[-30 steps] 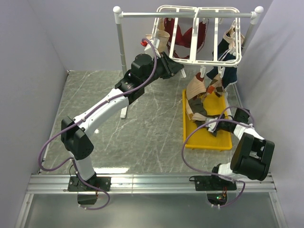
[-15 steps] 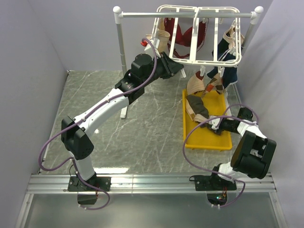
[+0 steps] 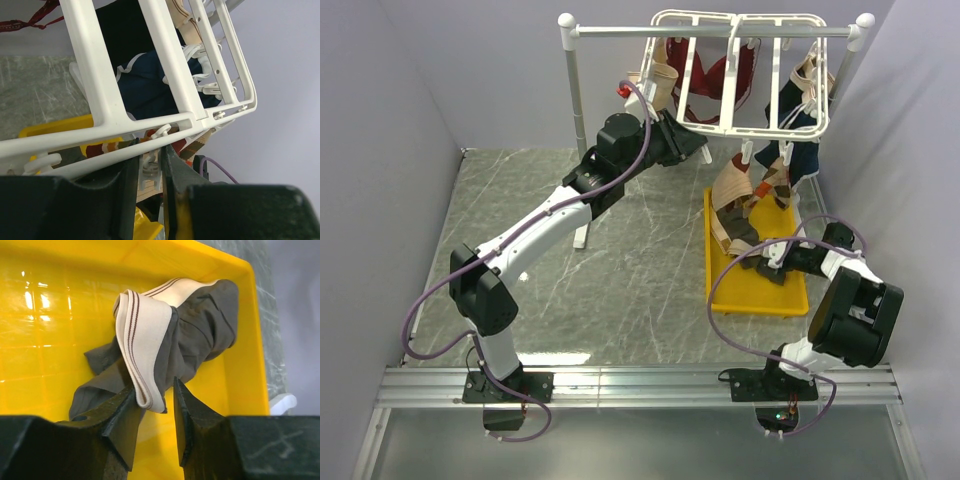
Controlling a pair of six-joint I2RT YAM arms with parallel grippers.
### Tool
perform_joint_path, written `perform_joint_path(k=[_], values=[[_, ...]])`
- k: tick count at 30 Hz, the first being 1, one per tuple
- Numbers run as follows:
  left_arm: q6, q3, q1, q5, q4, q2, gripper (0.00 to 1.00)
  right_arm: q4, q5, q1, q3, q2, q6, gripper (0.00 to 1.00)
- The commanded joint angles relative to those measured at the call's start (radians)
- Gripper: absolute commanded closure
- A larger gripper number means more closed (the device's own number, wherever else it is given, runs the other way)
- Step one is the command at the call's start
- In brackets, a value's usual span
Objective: Clip the underwear to the hanger
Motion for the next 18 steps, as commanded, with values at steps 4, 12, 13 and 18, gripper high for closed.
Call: perform_joint_path(k=[4, 12, 13, 18], values=[[-0.011, 0.027, -0.007, 0.062, -0.022, 0.022, 1.00, 0.052, -0.055, 0.002, 0.015, 0.055, -0.034, 0.59], [-0.011, 0.021, -0.007, 0.061, -0.022, 0.024, 1.00, 0.010, -0.057, 0.045, 0.054, 0.078, -0.048, 0.85], [-0.010, 0.021, -0.006, 0.061, -0.021, 0.022, 1.00, 0.001, -0.058, 0.044, 0.063, 0.073, -0.048, 0.93], [-0.011, 0.020, -0.006, 0.070, -0.021, 0.022, 1.00, -0.144, -0.055, 0.027, 0.116, -0.010, -0.063, 1.00]])
